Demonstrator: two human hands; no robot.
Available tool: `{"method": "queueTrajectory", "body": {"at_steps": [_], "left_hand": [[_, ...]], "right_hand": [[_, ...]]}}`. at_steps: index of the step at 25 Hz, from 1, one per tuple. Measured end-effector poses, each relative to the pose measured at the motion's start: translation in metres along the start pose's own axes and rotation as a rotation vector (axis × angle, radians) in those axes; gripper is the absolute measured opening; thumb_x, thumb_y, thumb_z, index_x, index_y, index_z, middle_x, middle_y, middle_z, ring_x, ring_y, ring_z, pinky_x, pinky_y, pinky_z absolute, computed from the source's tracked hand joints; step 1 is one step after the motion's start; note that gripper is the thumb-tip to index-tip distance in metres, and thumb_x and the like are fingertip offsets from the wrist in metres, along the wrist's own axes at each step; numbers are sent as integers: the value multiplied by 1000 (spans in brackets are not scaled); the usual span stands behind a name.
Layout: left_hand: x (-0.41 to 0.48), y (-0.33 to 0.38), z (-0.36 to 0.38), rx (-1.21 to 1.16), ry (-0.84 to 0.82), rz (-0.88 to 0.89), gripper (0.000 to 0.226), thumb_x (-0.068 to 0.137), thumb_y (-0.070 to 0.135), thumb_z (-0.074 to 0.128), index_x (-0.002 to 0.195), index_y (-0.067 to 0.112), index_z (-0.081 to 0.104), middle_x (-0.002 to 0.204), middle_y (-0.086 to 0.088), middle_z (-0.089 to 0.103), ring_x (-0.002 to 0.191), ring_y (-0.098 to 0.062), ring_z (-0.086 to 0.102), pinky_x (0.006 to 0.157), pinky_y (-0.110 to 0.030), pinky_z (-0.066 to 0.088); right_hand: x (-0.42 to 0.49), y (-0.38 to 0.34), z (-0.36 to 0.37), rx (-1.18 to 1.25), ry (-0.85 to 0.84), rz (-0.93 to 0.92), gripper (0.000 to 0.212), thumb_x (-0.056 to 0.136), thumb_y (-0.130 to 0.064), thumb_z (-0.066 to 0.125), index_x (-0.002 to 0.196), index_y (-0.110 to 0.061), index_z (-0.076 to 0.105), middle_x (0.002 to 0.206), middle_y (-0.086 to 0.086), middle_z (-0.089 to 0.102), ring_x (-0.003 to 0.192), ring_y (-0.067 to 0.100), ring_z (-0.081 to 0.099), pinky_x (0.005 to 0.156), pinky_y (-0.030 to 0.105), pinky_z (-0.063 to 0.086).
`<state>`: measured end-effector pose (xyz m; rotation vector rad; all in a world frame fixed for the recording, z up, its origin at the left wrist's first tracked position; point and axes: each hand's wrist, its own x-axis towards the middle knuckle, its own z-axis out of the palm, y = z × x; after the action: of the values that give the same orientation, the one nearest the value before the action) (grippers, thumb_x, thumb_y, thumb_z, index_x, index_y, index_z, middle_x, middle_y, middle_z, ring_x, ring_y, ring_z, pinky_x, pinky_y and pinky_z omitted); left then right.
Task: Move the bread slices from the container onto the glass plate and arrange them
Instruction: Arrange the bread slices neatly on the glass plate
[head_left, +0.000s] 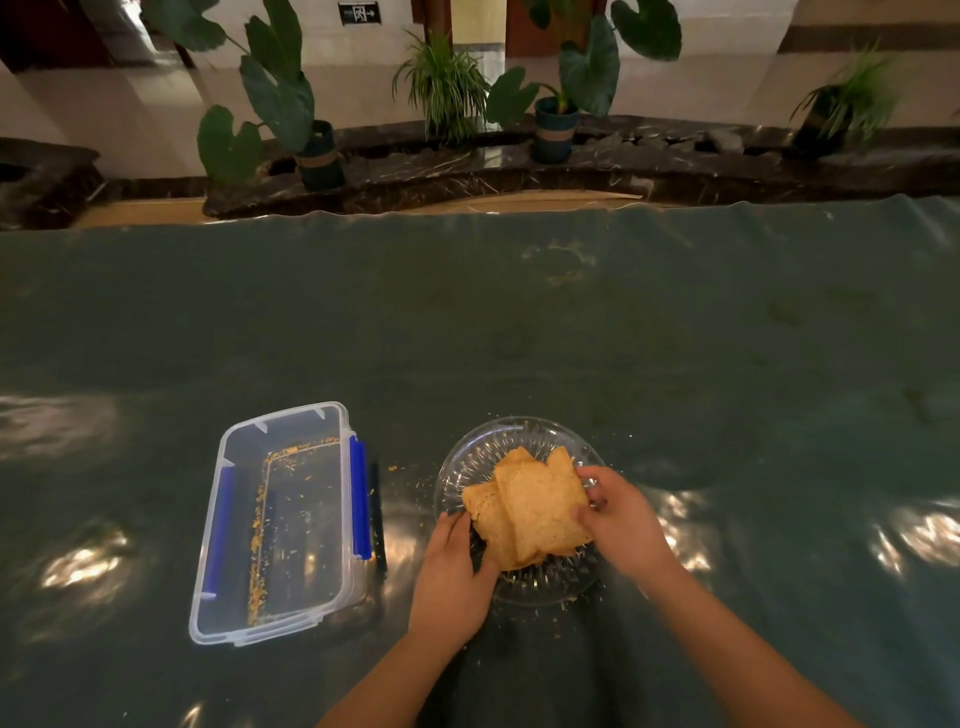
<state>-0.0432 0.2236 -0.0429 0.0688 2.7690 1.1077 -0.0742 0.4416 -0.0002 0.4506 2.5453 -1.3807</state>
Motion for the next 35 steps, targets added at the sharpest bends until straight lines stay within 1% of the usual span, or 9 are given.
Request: {"method": "queueTrajectory", "body": {"at_steps": [4, 8, 12, 15, 18, 25, 30, 33, 35], "left_hand": [[7, 6, 1, -49, 5, -67, 35, 89, 31, 58, 123, 27, 52, 122, 10, 52, 106, -6, 51, 83, -23, 41], [9, 5, 1, -42, -9, -83, 45, 88, 31, 58, 132, 26, 47, 123, 9, 54, 109, -8, 52, 87, -25, 46], [25, 11, -3, -35, 4, -139, 60, 88, 37, 55, 142, 22, 36, 127, 3, 55, 110, -14, 56, 92, -36, 53], [50, 21, -3, -22, -67, -183, 69, 86, 44, 63, 144, 17, 36, 132, -2, 54, 116, -21, 56, 96, -38, 50], [71, 26, -1, -34, -116, -224, 67, 77, 49, 73, 131, 17, 51, 123, -1, 62, 115, -23, 57, 99, -40, 48], [62, 22, 17, 196, -199, -214, 62, 66, 61, 74, 116, 25, 62, 116, 1, 57, 113, -21, 47, 99, -33, 40], [50, 24, 21, 49, -184, -214, 56, 68, 46, 79, 115, 26, 56, 114, 6, 48, 110, -15, 44, 94, -30, 43], [43, 27, 19, -96, -184, -198, 54, 70, 34, 80, 116, 29, 53, 106, 15, 58, 97, -5, 56, 84, -28, 52], [40, 29, 17, -125, -183, -182, 54, 70, 32, 80, 116, 30, 52, 105, 17, 61, 93, -2, 59, 82, -27, 54]], "right_hand": [[15, -24, -23, 0, 16, -166, 30, 85, -10, 64, 104, -34, 65, 88, -11, 68, 85, 12, 65, 79, 36, 53], [53, -66, -46, -149, -38, -354, 30, 87, -7, 59, 106, -28, 66, 103, -15, 68, 96, 7, 61, 86, 27, 48], [94, -101, -49, -322, -83, -495, 29, 87, -3, 56, 106, -22, 66, 107, -7, 69, 100, 13, 61, 88, 31, 47], [117, -114, -35, -411, -209, -483, 32, 84, 0, 52, 103, -22, 66, 99, -7, 69, 96, 16, 62, 82, 30, 46], [130, -113, -19, -471, -370, -449, 34, 83, 2, 51, 102, -22, 67, 93, -10, 65, 94, 16, 62, 76, 24, 41], [135, -107, -14, -501, -473, -398, 34, 87, -5, 50, 105, -29, 66, 103, -6, 68, 95, 14, 61, 81, 32, 49], [137, -108, -13, -334, -630, -316, 30, 85, -3, 56, 101, -25, 67, 89, -7, 64, 82, 14, 61, 74, 35, 50], [148, -102, -1, -483, -609, -284, 32, 87, -2, 53, 107, -23, 66, 98, -6, 64, 92, 16, 61, 76, 30, 49], [151, -95, 9, -627, -514, -337, 34, 86, -4, 52, 109, -23, 67, 108, -1, 64, 99, 18, 60, 87, 31, 49]]}}
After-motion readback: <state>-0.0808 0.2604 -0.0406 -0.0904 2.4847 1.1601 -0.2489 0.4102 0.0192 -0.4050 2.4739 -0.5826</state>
